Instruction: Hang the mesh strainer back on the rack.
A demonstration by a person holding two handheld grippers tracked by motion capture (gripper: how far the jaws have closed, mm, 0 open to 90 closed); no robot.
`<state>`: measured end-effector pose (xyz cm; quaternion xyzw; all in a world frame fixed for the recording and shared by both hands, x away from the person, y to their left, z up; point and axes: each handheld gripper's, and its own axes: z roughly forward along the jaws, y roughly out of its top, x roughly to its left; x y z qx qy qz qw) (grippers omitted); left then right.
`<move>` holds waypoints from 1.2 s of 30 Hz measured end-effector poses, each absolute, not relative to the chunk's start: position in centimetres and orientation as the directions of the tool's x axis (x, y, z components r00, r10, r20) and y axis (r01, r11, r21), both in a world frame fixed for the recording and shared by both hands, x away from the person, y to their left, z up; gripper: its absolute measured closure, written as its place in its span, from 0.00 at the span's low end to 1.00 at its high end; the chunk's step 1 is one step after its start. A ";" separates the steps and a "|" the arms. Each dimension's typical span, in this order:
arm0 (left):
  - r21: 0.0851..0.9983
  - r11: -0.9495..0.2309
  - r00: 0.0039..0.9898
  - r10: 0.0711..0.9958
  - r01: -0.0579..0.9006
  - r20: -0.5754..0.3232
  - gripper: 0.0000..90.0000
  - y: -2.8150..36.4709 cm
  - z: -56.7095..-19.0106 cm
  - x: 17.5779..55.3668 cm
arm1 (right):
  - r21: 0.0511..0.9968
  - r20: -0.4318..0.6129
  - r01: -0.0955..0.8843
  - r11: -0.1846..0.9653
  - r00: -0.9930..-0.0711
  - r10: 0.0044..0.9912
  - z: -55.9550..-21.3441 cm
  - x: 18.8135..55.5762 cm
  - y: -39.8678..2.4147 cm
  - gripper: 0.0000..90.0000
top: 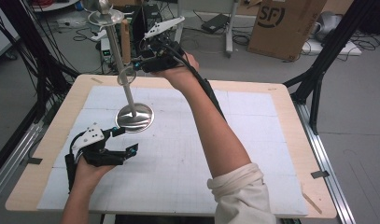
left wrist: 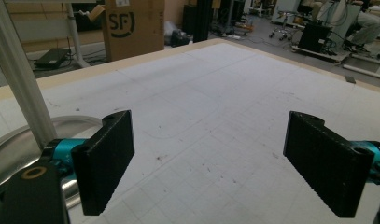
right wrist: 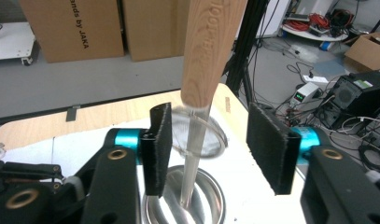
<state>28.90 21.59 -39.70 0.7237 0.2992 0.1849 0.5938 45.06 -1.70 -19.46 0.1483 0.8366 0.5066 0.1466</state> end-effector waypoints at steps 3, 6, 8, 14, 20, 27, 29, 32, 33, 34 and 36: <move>0.970 -0.116 0.752 0.654 0.214 -0.088 0.19 21.5 -39.7 28.9 | 0.888 -0.099 0.098 0.449 -0.913 0.396 -19.4 44.8 -2.1 0.54; 0.971 -0.114 0.751 0.655 0.211 -0.086 0.19 21.5 -39.7 28.9 | 0.893 -0.099 0.092 0.441 -0.915 0.391 -19.4 44.4 -2.5 0.53; 0.971 -0.110 0.753 0.652 0.211 -0.090 0.19 21.6 -39.7 28.9 | 0.893 -0.096 0.091 0.441 -0.918 0.385 -19.5 44.1 -2.8 0.52; 0.973 -0.108 0.752 0.653 0.205 -0.086 0.19 21.7 -39.5 28.8 | 0.893 -0.103 0.083 0.442 -0.919 0.380 -20.0 43.5 -4.3 0.49; 0.970 -0.124 0.753 0.653 0.208 -0.079 0.19 21.5 -39.5 28.8 | 0.903 -0.092 0.087 0.420 -0.918 0.387 -20.5 42.7 -6.7 0.46; 0.970 -0.128 0.755 0.651 0.208 -0.076 0.19 21.4 -39.5 28.7 | 0.908 -0.090 0.084 0.410 -0.917 0.388 -21.0 41.5 -9.2 0.44; 0.970 -0.128 0.757 0.649 0.205 -0.074 0.19 21.3 -39.4 28.6 | 0.910 -0.090 0.082 0.406 -0.917 0.388 -21.2 41.0 -9.8 0.44; 0.971 -0.139 0.760 0.647 0.194 -0.059 0.19 21.3 -39.2 28.6 | 0.911 -0.089 0.083 0.404 -0.917 0.388 -21.7 40.5 -10.7 0.43; 0.972 -0.137 0.760 0.648 0.193 -0.059 0.19 21.3 -39.2 28.5 | 0.911 -0.081 0.091 0.403 -0.917 0.390 -21.9 40.3 -11.0 0.43; 0.972 -0.134 0.759 0.648 0.193 -0.061 0.19 21.2 -39.2 28.5 | 0.910 -0.084 0.090 0.405 -0.916 0.391 -22.1 40.2 -11.4 0.42; 0.971 -0.131 0.759 0.647 0.200 -0.069 0.19 21.1 -39.2 28.5 | 0.910 -0.087 0.087 0.405 -0.916 0.393 -22.5 40.0 -12.0 0.42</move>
